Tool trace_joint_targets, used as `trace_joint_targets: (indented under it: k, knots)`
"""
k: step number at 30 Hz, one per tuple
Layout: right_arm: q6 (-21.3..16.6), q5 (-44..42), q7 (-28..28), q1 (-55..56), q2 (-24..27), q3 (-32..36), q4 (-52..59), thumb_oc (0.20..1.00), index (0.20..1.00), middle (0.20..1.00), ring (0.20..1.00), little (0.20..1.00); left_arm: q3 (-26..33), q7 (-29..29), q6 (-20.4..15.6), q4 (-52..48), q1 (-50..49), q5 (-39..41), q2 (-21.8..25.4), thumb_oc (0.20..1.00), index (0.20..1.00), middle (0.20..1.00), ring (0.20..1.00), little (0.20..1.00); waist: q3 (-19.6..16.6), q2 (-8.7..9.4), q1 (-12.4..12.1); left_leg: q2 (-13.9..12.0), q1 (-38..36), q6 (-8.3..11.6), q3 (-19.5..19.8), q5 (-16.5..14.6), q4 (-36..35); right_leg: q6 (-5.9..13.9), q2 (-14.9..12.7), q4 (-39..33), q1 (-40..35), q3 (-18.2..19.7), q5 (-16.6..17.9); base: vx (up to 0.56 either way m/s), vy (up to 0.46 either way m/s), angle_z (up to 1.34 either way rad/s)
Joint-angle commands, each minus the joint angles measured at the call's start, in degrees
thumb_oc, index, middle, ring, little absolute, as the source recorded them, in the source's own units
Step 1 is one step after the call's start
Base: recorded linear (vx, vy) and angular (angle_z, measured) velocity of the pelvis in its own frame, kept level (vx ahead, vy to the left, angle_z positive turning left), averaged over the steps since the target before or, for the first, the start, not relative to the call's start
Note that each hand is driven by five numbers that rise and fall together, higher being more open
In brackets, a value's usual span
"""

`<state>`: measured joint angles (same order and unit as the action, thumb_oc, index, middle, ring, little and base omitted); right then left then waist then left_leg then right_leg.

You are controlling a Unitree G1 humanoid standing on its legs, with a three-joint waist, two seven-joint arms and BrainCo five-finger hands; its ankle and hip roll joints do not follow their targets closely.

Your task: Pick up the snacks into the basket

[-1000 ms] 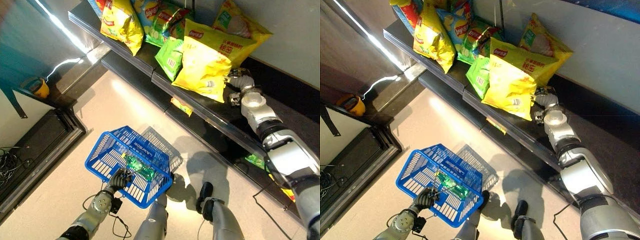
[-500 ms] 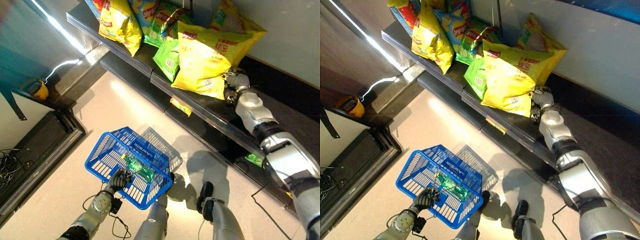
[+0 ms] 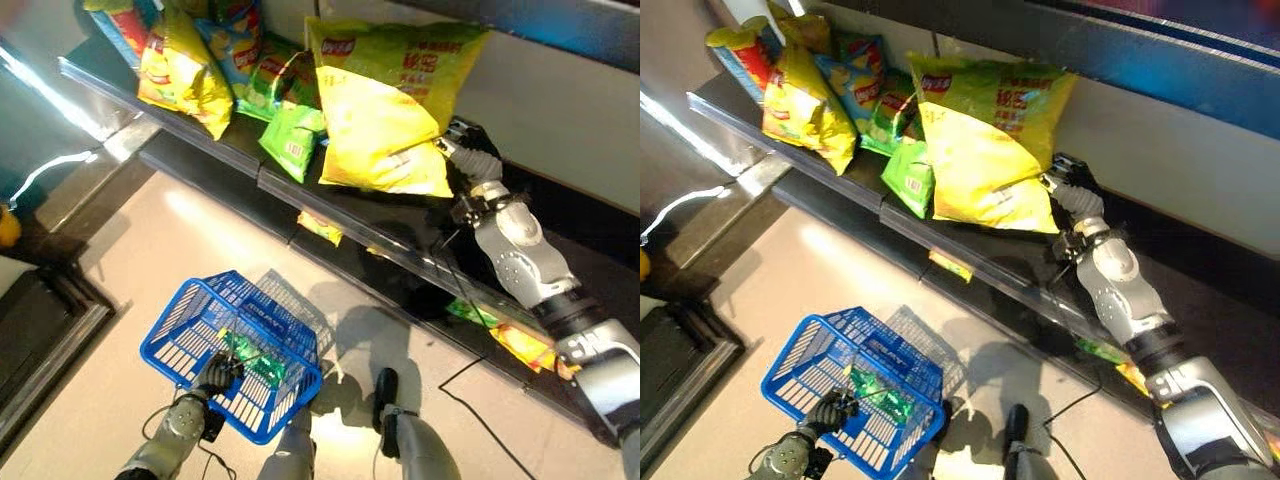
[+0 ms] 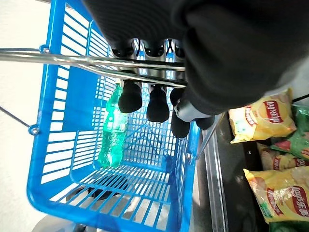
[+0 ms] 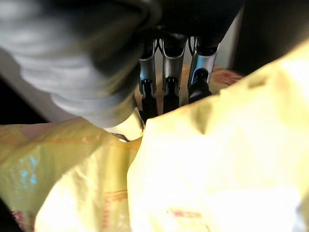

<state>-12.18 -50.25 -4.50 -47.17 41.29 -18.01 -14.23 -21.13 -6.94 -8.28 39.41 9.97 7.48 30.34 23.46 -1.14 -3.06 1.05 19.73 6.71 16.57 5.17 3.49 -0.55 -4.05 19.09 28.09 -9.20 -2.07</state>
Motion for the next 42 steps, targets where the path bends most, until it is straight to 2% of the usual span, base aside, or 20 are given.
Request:
trace_joint_targets:
  k: [1, 6, 11, 15, 22, 26, 42]
  knots:
    - [-5.51, -3.24, 2.72, 2.57, 1.04, 4.98, 8.01, 0.2, 0.2, 0.2, 0.2, 0.2, 2.96, -0.09, -2.56, -4.87, -4.77, -1.25, 2.55, 0.2, 0.2, 0.2, 0.2, 0.2, -3.09, 3.16, 0.46, 0.45, -2.72, -0.64, -2.42, -2.05, -1.39, 8.65, -2.71, -4.68, -4.86, 5.47, 0.19, 0.0, 0.037, -0.16]
    - [-5.29, -4.49, 4.18, 6.98, 1.43, 6.81, 11.97, 0.2, 0.2, 0.2, 0.2, 0.2, 4.16, 0.09, -2.4, -5.04, -5.86, -2.11, 2.49, 0.2, 0.2, 0.2, 0.2, 0.2, -3.98, 4.03, 1.2, 0.17, -3.48, -0.95, -3.79, -2.64, -1.29, 8.94, -2.29, -6.24, -5.77, 6.5, 1.0, 0.0, 0.036, -0.19]
    - [-3.89, -5.67, 7.53, 16.5, -1.01, 7.86, 18.46, 0.2, 0.2, 0.2, 0.2, 0.2, 5.11, 0.54, -1.88, -5.1, -6.28, -3.52, 1.37, 0.2, 0.2, 0.2, 0.2, 0.2, -4.93, 5.35, 2.49, -0.03, -4.43, -1.27, -5.44, -3.3, -0.98, 9.24, -1.96, -8.58, -7.22, 7.83, 2.09, -0.01, 0.031, -0.17]
    - [-2.45, -5.98, 9.3, 20.01, -2.25, 6.94, 20.35, 0.2, 0.2, 0.2, 0.2, 0.2, 5.18, 0.42, -1.59, -5.14, -5.82, -4.67, 0.75, 0.2, 0.2, 0.2, 0.2, 0.2, -5.16, 5.86, 2.98, -0.27, -4.37, -1.34, -6.36, -3.45, -0.81, 9.32, -1.69, -9.59, -7.21, 8.26, 2.79, -0.03, 0.02, -0.1]
    - [2.13, -6.36, 12.68, 27.23, -7.61, -0.01, 22.31, 0.2, 0.2, 0.2, 0.2, 0.2, 3.47, -0.66, -0.59, -8.04, -1.6, -4.66, -1.68, 0.2, 0.2, 0.2, 0.2, 0.2, -4.8, 7.33, 4.29, -0.76, -4.29, -1.78, -8.24, -4.29, 0.61, 9.11, -0.95, -9.98, -6.91, 9.84, 3.32, -0.02, 0.016, -0.18]
    - [3.74, -6.02, 13.75, 29.32, -8.91, -2.56, 22.37, 0.2, 0.2, 0.2, 0.2, 0.2, 1.48, -1.15, -0.61, -11.56, 2.16, -5.06, -2.3, 0.2, 0.2, 0.2, 0.2, 0.2, -4.41, 7.7, 4.76, -1.09, -4.28, -1.82, -8.78, -4.51, 1.0, 8.99, -0.75, -9.68, -6.61, 10.22, 3.21, -0.01, 0.017, -0.13]
    - [7.38, -4.19, 15.95, 30.77, -10.34, -10.87, 23.12, 0.2, 0.2, 0.2, 0.2, 0.2, -4.39, -5.18, 0.78, -8.73, 19.34, -4.3, -7.11, 0.2, 0.2, 0.2, 0.2, 0.2, -3.37, 9.85, 7.03, -2.02, -4.76, -1.65, -10.27, -5.03, 1.44, 9.04, 0.21, -9.56, -6.16, 11.79, 3.36, 0.0, 0.0, -0.06]
